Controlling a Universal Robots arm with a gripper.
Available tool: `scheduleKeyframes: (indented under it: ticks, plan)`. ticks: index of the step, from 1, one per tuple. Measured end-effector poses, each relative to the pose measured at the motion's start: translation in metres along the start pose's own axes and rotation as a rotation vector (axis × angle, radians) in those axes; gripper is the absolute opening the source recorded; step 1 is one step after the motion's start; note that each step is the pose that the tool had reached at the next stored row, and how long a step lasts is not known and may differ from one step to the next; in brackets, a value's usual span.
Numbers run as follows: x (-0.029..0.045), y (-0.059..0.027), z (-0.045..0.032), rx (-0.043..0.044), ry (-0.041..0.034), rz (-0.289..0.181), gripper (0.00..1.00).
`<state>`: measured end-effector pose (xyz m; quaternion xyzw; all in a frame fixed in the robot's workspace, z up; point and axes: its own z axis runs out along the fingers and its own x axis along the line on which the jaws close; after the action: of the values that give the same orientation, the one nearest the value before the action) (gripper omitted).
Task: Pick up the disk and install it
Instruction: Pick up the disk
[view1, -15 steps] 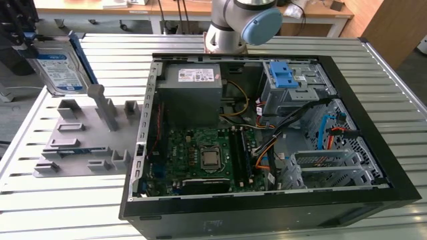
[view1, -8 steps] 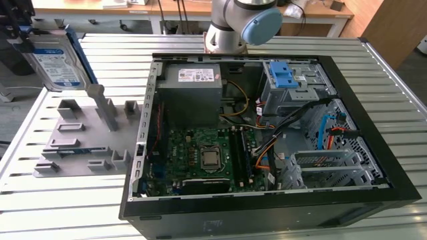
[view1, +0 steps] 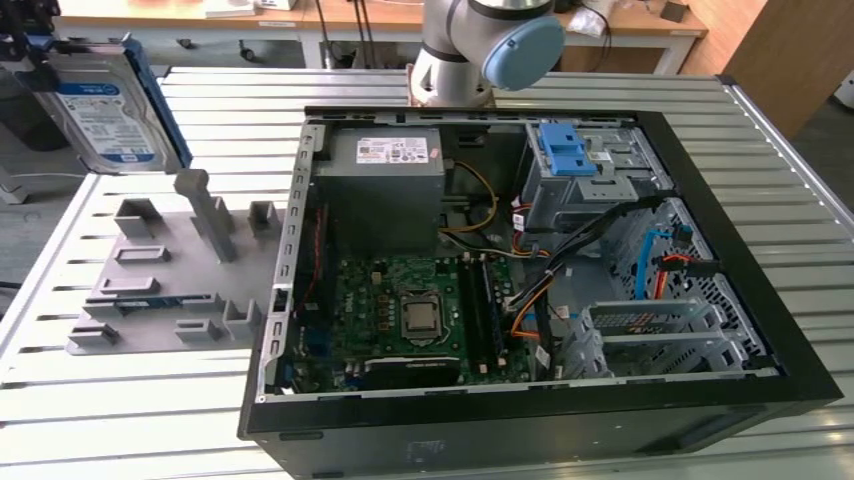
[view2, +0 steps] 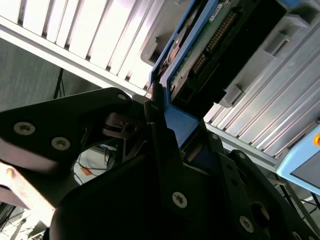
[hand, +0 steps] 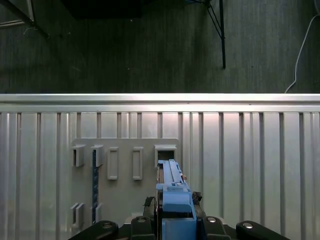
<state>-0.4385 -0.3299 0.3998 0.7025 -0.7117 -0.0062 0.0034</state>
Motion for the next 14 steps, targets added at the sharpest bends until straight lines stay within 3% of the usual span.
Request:
scheduleKeyframes:
  ticks: [14]
  plan:
    - [-0.0001,0.0004,-0.0286,0.0000,0.0000,0.000,0.36]
